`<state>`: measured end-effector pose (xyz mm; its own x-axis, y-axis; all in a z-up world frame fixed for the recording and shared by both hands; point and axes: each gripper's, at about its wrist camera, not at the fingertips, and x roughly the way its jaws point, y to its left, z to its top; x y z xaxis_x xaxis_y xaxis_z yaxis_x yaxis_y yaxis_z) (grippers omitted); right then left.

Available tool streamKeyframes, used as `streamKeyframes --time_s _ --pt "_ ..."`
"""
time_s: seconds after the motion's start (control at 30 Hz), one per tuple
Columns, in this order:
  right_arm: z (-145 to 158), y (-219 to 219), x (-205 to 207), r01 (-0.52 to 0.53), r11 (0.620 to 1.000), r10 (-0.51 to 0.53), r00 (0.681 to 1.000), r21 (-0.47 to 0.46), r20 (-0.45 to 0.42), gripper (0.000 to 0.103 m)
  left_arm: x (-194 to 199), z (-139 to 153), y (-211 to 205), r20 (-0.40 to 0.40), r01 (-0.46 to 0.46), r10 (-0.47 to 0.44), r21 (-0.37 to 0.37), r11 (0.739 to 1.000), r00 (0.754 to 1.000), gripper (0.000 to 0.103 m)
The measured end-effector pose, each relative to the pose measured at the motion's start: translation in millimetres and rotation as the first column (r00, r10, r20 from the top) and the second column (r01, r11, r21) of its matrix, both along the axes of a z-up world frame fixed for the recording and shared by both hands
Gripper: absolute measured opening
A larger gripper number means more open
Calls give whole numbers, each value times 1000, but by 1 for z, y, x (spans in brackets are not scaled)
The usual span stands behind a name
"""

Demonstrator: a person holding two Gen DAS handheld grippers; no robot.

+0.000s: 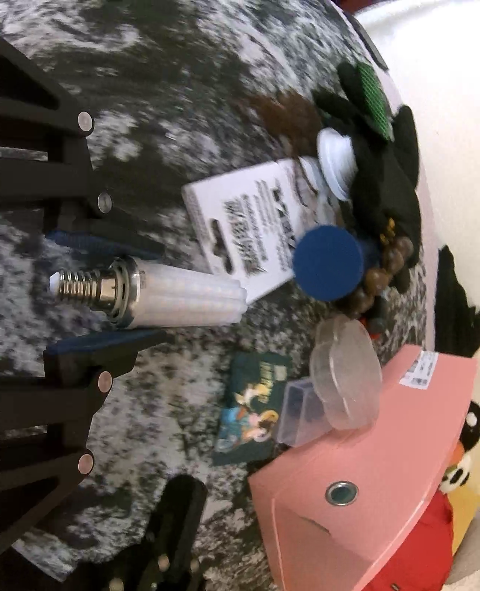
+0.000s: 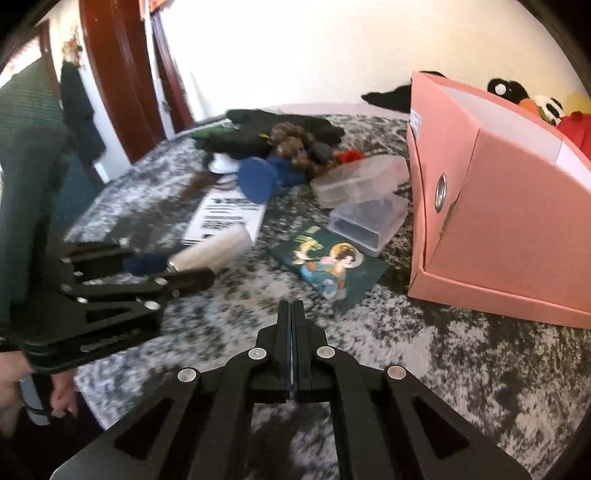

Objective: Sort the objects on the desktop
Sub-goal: 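Grasp the white LED corn bulb with the left tool while the right tool grasps the dark green card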

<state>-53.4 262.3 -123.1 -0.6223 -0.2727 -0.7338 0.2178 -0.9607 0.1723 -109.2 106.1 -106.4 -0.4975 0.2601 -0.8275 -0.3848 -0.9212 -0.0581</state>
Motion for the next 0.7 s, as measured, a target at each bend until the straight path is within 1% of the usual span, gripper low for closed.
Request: streamKeyframes --time_s 0.07,0.1,0.13,0.17,0.2,0.23,0.27,0.3,0.33,0.37,0.4,0.43,0.47,0.5,0.53,0.57,0.6,0.67,0.7 --pt "4 -6 2 -30 999 31 999 37 -12 0 -3 -6 1 15 -3 3 -6 1000 1000 31" --pt "3 -9 -1 -38 997 39 999 71 -15 2 -4 -10 2 23 -4 4 -9 1000 1000 31" --pt "1 -11 -7 -30 993 32 999 114 -16 23 -5 -12 3 30 -5 5 -12 1000 1000 31" --pt "-1 -13 -15 -17 987 20 1000 158 -18 72 -7 -15 4 36 -5 6 -16 1000 999 31" --pt "-3 -12 -21 -3 982 10 999 188 -32 91 -8 -16 7 37 -3 4 -23 1000 999 31" --pt "-5 -10 -27 11 977 0 999 212 -51 101 -9 -18 9 38 0 1 -31 1000 999 31" --pt "-8 -9 -36 13 970 -2 999 241 -47 97 -10 -19 10 35 2 0 -36 999 999 31" --pt "-12 -8 -47 9 962 -1 1000 272 -32 96 -11 -19 10 34 3 -1 -35 999 999 31" --pt "-15 -10 -54 -8 958 15 1000 285 -20 98 -14 -19 10 35 2 -1 -30 1000 999 30" --pt "-18 -14 -59 -35 953 41 999 300 -13 95 -17 -21 9 37 -3 4 -24 1000 999 30" --pt "-24 -19 -64 -62 945 60 998 321 14 90 -19 -21 8 33 -8 8 -14 1000 999 32" --pt "-31 -24 -69 -88 935 76 996 343 50 93 -21 -22 6 34 -15 15 -5 1000 999 32" --pt "-36 -27 -71 -103 927 89 995 360 54 94 -24 -22 5 35 -21 20 4 1000 999 32" --pt "-38 -30 -71 -111 920 102 994 376 43 91 -25 -23 6 30 -22 22 2 1000 999 32" --pt "-40 -25 -73 -121 941 107 992 316 62 78 -25 -23 7 23 -23 23 0 1000 999 32" --pt "-41 -16 -77 -129 967 110 989 218 96 60 -24 -23 9 3 -21 21 -15 1000 1000 32" --pt "-40 -10 -79 -120 978 102 989 173 107 54 -22 -23 10 -6 -24 24 -19 1000 1000 31" --pt "-37 -4 -77 -110 977 93 991 182 100 6 -18 -21 9 -12 -37 37 -13 999 999 29" --pt "-36 -2 -74 -108 979 91 991 174 102 7 -16 -20 7 -11 -46 46 -2 999 999 29"
